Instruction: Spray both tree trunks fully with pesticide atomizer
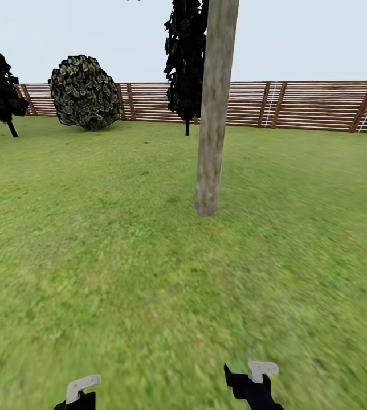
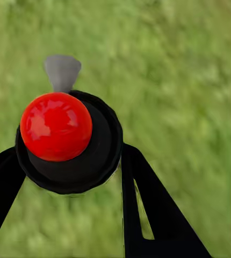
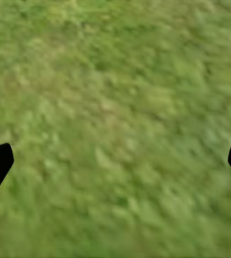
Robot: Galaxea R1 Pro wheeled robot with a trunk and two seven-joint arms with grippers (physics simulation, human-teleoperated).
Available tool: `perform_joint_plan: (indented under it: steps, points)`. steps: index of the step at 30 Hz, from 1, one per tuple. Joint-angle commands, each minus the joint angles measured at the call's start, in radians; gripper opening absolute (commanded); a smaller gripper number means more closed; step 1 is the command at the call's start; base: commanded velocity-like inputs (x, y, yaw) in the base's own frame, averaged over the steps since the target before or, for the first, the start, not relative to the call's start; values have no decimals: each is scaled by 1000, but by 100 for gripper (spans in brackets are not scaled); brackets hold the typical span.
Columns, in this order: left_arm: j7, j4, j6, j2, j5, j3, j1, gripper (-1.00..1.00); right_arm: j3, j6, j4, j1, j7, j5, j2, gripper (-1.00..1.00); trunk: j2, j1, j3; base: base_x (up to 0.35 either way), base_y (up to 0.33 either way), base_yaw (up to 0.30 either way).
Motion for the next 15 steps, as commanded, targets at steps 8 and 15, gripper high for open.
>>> perform_joint_plan:
  steps: [8,15]
  points:
    - [1,0,0,0,-1,0,0,-100,0,0,-1,1,0,0,0,100,0,0,0,340,0,0]
    - [2,0,0,0,-1,0,0,-100,0,0,-1,0,0,0,0,100,0,0,0,340,0,0]
